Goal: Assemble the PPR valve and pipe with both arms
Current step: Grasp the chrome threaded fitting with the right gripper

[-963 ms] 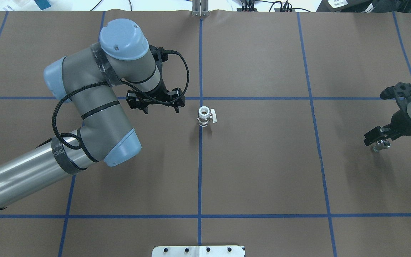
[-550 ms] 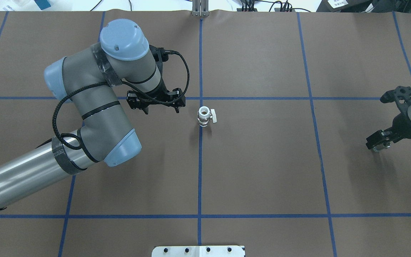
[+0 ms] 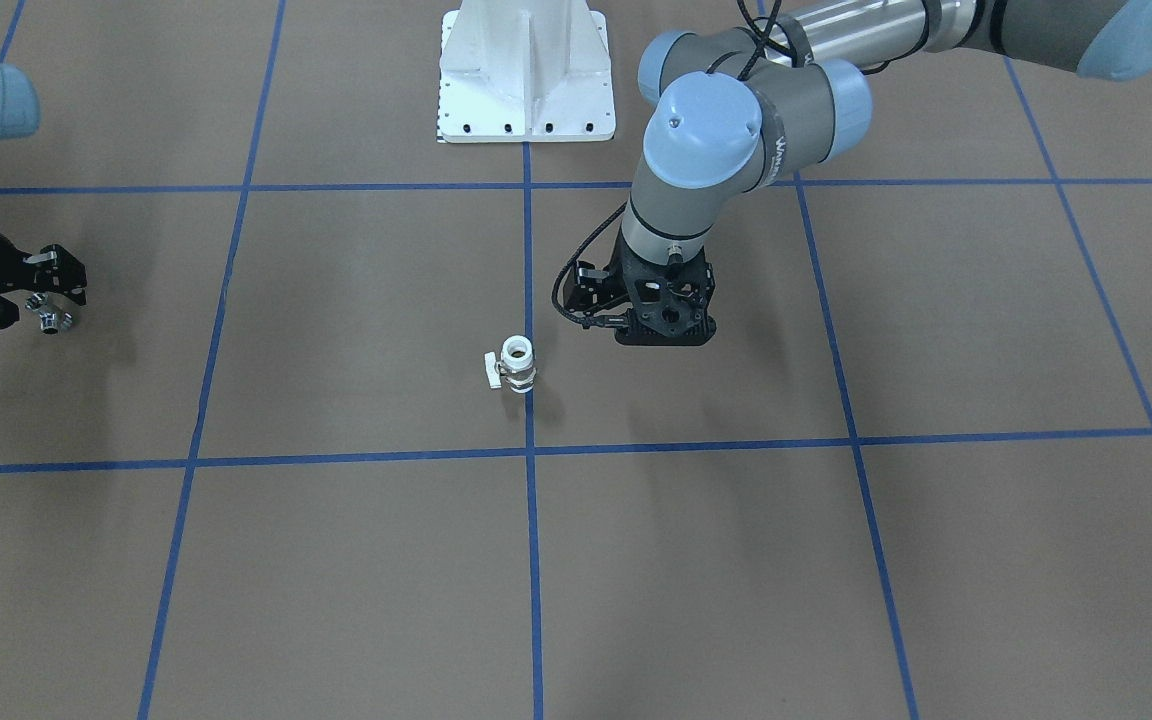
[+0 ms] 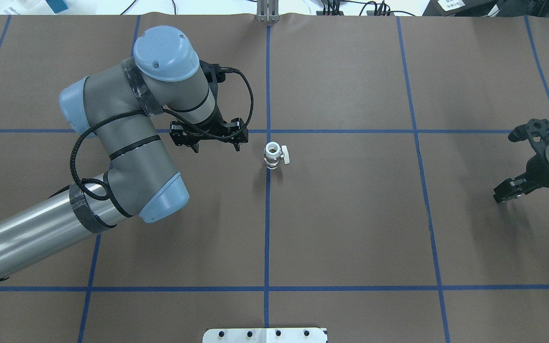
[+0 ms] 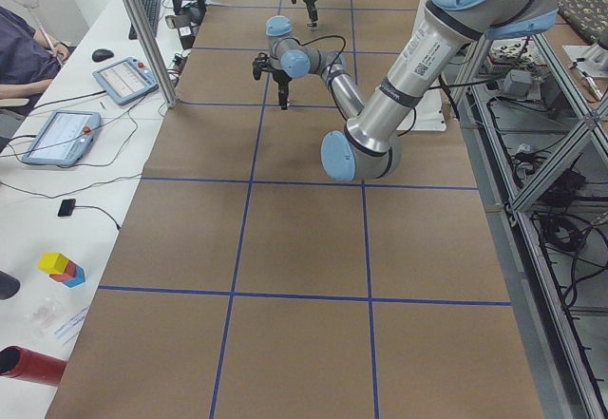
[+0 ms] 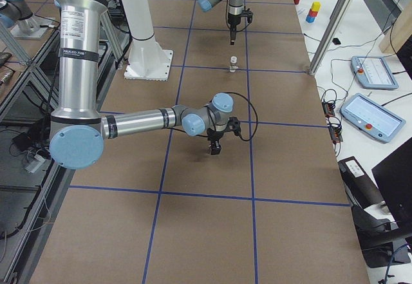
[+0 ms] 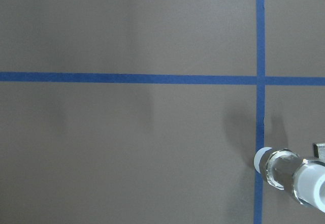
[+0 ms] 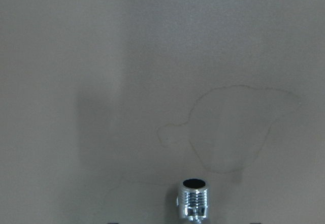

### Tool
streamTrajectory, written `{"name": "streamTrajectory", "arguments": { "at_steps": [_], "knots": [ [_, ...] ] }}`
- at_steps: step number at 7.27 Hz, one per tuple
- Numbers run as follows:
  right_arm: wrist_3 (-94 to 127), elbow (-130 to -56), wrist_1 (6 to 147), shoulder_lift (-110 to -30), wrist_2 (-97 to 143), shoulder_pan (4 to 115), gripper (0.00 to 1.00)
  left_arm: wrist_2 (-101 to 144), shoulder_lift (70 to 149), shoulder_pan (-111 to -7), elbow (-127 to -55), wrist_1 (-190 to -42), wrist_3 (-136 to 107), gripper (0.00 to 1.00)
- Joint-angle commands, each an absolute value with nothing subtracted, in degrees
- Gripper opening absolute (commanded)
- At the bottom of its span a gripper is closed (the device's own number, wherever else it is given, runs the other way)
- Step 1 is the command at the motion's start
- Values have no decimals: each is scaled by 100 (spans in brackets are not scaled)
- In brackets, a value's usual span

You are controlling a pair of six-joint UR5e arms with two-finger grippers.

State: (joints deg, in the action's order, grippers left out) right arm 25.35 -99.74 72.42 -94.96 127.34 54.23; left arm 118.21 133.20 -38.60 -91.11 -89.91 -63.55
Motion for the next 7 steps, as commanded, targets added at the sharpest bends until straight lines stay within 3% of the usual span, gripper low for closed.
{"name": "streamTrajectory", "arguments": {
  "at_steps": [1, 2, 4, 5, 7],
  "knots": [
    [2321, -9905, 7242, -9483, 12735, 5423, 55, 11821, 13315, -3858, -9105, -9000, -6354, 100],
    [2277, -9897, 7242, -9483, 12735, 5423, 50, 11821, 13315, -3858, -9105, -9000, -6354, 100],
    [2224, -9896, 7242, -9483, 12744, 5432, 50, 11821, 13315, -3858, -9105, -9000, -6354, 100],
    [2224, -9896, 7242, -9483, 12753, 5432, 40, 11821, 13315, -3858, -9105, -9000, -6354, 100],
    [2215, -9923, 7225, -9483, 12779, 5458, 1, 11821, 13315, -3858, -9105, -9000, -6354, 100]
  ]
}}
